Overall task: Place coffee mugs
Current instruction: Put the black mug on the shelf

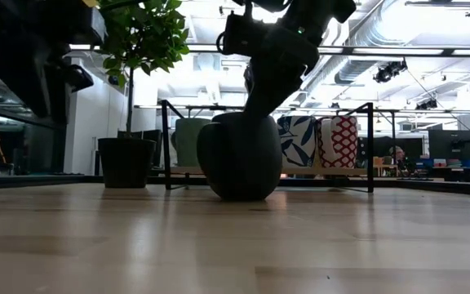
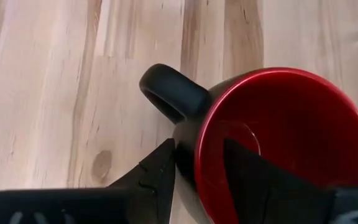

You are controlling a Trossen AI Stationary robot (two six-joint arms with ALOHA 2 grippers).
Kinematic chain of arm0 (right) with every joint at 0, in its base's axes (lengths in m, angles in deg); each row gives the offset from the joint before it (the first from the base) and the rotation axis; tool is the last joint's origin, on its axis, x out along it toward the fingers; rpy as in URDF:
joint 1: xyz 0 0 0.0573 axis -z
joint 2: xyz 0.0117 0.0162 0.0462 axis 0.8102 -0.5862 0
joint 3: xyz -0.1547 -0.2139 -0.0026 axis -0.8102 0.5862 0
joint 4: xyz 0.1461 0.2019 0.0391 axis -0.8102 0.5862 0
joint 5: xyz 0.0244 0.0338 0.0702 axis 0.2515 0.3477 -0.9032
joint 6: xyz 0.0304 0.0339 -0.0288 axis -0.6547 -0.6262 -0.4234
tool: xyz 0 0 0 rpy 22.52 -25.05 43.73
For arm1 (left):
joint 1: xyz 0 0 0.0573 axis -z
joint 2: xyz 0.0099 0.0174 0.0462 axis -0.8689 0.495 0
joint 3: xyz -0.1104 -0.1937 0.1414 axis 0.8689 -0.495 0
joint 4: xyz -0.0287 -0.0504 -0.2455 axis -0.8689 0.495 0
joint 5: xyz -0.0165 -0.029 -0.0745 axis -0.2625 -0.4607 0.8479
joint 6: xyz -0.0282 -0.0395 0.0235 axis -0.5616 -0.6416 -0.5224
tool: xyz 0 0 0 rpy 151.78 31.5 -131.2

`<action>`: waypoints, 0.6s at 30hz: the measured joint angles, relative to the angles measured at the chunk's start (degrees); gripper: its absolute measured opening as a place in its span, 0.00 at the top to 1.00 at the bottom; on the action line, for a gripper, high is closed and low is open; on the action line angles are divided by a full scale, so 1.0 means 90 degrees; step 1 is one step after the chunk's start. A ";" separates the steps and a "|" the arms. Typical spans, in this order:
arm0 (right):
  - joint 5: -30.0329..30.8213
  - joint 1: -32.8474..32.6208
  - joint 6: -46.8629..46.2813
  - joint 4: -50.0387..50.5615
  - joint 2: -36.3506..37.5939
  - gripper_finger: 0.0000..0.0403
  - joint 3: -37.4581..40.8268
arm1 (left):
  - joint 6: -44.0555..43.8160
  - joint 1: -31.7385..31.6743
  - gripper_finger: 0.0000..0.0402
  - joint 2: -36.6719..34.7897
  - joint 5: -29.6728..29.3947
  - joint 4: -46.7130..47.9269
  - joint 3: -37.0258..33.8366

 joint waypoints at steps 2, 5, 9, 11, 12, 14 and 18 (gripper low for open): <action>-0.0034 0.0048 -0.0002 0.0021 0.0000 0.72 0.0000 | 0.0001 0.0000 0.63 0.0002 -0.0032 -0.0099 0.0000; -0.0044 0.0136 0.0001 0.0195 0.0000 0.72 0.0000 | 0.0003 0.0000 0.63 0.0002 -0.0035 -0.0148 0.0000; -0.0122 0.0249 0.0000 0.0449 0.0002 0.72 0.0000 | 0.0005 0.0000 0.63 0.0000 -0.0037 -0.0155 0.0000; -0.0176 0.0304 0.0001 0.0524 0.0002 0.72 0.0000 | 0.0007 0.0000 0.63 0.0000 -0.0037 -0.0161 0.0000; -0.0217 0.0334 0.0001 0.0566 0.0002 0.72 0.0000 | 0.0007 0.0000 0.63 0.0000 -0.0037 -0.0162 0.0000; -0.0311 0.0394 0.0001 0.0686 0.0002 0.72 0.0000 | 0.0006 0.0000 0.63 0.0000 -0.0038 -0.0165 0.0000; -0.0337 0.0497 0.0001 0.0942 0.0002 0.72 0.0000 | 0.0008 0.0000 0.63 0.0000 -0.0040 -0.0165 0.0000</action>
